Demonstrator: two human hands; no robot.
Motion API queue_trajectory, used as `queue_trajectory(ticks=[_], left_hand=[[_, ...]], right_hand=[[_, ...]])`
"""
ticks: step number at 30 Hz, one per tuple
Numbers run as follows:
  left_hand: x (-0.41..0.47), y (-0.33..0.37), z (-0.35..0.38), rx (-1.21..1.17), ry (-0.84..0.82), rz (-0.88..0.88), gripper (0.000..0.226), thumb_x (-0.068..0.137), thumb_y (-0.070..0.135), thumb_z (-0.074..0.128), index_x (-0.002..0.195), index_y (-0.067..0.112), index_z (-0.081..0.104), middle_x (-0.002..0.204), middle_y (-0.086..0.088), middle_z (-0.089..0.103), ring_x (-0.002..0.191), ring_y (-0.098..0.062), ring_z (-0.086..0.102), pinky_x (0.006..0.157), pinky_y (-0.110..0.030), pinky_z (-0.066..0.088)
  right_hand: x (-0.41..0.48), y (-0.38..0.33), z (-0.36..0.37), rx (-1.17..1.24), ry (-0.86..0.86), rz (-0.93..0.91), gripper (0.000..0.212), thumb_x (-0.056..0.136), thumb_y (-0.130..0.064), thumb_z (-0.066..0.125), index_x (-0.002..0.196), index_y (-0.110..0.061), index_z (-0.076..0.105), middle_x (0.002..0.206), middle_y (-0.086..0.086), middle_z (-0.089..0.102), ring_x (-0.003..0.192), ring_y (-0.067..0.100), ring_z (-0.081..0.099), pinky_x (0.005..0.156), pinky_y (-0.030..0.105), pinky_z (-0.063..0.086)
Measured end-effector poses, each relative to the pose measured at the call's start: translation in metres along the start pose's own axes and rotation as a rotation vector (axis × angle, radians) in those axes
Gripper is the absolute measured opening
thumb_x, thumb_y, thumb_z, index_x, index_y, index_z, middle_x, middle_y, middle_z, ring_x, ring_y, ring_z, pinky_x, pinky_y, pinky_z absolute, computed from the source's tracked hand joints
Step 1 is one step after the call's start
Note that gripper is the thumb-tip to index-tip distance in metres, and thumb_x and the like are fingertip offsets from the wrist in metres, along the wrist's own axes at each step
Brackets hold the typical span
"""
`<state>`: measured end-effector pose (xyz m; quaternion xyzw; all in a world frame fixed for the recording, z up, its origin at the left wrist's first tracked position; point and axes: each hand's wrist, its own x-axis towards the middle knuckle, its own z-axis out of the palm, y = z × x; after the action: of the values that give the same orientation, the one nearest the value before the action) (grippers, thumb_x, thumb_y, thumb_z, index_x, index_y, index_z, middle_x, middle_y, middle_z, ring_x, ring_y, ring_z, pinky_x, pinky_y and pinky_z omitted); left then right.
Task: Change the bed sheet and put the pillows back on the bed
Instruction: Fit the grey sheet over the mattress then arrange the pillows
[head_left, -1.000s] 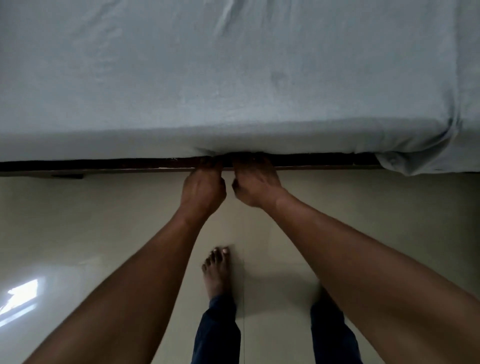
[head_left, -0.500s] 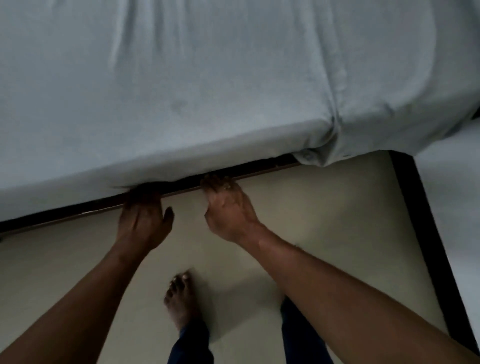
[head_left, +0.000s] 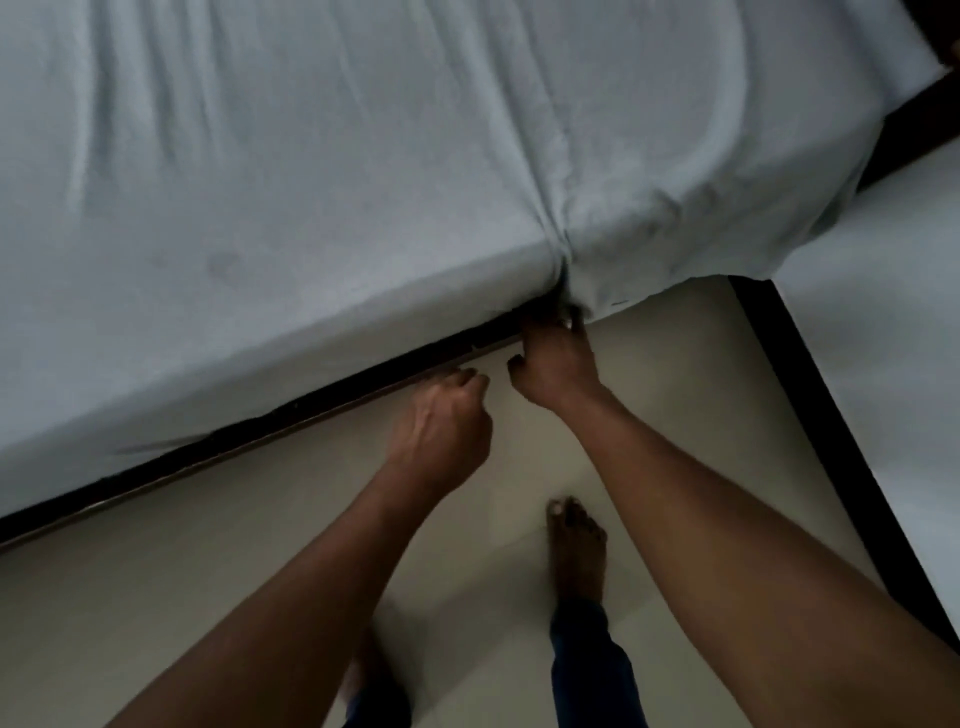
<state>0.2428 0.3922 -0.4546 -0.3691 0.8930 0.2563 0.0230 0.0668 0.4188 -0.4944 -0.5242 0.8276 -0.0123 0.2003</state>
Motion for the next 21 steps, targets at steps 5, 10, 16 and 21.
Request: queue_trajectory(ticks=[5, 10, 16, 21], left_hand=[[0.065, 0.033, -0.001, -0.075, 0.048, 0.036, 0.047, 0.075, 0.012, 0.051, 0.12, 0.006, 0.065, 0.112, -0.02, 0.067, 0.102, -0.04, 0.062, 0.082, -0.042, 0.054], [0.093, 0.037, 0.021, 0.017, 0.051, 0.066, 0.058, 0.076, 0.012, 0.05, 0.132, 0.002, 0.059, 0.122, -0.02, 0.065, 0.114, -0.038, 0.058, 0.106, -0.042, 0.045], [0.088, 0.036, 0.043, 0.075, 0.111, 0.06, 0.064, 0.077, 0.011, 0.051, 0.139, -0.003, 0.054, 0.135, -0.024, 0.06, 0.127, -0.04, 0.054, 0.113, -0.048, 0.04], [0.101, 0.049, 0.05, 0.119, 0.028, -0.026, 0.07, 0.076, 0.017, 0.054, 0.145, 0.005, 0.05, 0.142, -0.018, 0.056, 0.131, -0.037, 0.051, 0.112, -0.048, 0.041]], right_hand=[[-0.023, 0.052, -0.05, 0.512, 0.456, 0.462, 0.022, 0.09, -0.024, 0.066, 0.108, -0.016, 0.076, 0.093, 0.007, 0.077, 0.085, 0.023, 0.072, 0.067, 0.022, 0.043], [0.048, 0.125, -0.076, 0.639, 0.456, 0.673, 0.038, 0.089, -0.032, 0.067, 0.118, -0.007, 0.071, 0.114, 0.013, 0.074, 0.108, 0.029, 0.068, 0.073, 0.019, 0.034], [0.074, 0.142, -0.081, 0.57, 0.377, 0.559, 0.02, 0.079, -0.027, 0.067, 0.086, -0.014, 0.08, 0.086, 0.008, 0.077, 0.082, 0.027, 0.073, 0.062, 0.023, 0.043], [0.085, 0.182, -0.083, 0.688, 0.345, 0.625, 0.032, 0.08, -0.04, 0.067, 0.09, -0.011, 0.077, 0.09, 0.008, 0.077, 0.083, 0.026, 0.07, 0.063, 0.023, 0.038]])
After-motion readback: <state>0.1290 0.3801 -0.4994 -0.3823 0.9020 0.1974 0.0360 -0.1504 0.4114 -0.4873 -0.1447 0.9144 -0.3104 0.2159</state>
